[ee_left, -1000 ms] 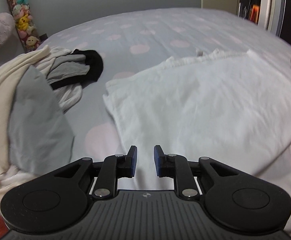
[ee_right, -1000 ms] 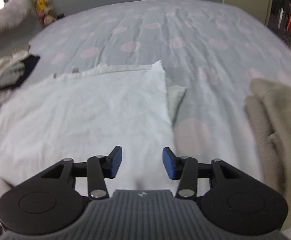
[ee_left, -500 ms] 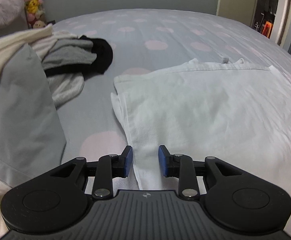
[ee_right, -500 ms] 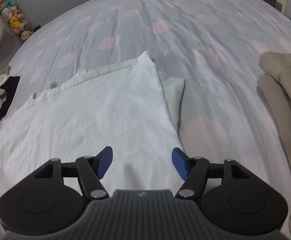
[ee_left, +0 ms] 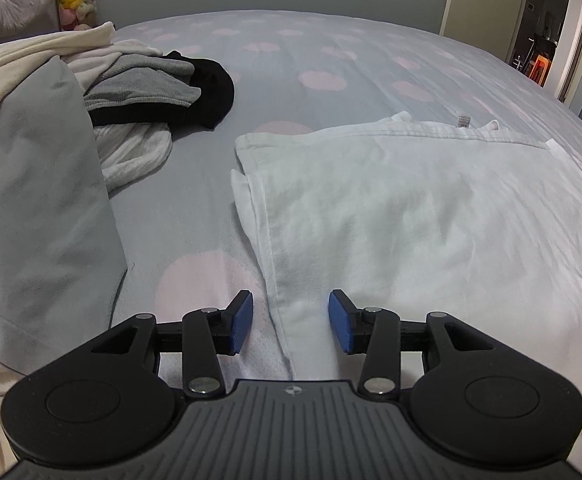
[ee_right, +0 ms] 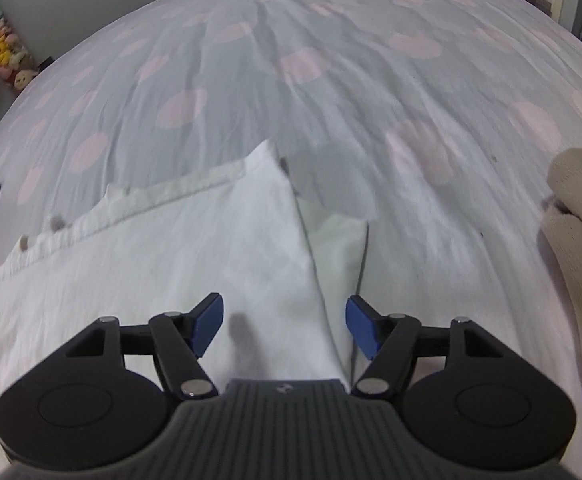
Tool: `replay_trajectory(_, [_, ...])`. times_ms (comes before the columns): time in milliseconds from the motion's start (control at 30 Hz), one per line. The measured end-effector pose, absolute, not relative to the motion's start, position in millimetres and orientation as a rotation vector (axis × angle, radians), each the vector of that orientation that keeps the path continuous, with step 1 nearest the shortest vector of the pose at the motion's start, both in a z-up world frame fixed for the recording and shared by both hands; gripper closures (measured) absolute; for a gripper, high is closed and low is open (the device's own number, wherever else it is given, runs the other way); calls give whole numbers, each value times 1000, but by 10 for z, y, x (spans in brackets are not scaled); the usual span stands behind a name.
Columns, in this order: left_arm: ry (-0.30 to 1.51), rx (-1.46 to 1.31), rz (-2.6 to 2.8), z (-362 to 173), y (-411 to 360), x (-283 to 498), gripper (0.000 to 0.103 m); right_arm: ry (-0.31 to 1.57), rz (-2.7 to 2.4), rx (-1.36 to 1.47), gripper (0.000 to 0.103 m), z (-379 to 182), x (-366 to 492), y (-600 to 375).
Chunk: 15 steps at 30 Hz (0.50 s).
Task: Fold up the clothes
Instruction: 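Move the right gripper to the corner of the folded white cloth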
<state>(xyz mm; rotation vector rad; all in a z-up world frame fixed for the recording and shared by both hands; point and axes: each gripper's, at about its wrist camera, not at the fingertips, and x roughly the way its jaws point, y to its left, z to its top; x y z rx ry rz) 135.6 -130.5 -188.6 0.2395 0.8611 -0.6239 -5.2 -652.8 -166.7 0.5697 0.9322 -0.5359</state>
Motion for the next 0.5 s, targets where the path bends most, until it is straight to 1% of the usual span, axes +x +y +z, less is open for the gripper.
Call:
replay_trajectory(233, [864, 239, -624, -1898, -1311, 1372, 63, 932, -519, 627, 32, -1759, 0, -6708])
replay_trajectory(500, [863, 235, -627, -1910, -1306, 1374, 63, 867, -501, 633, 32, -1665, -88, -6875])
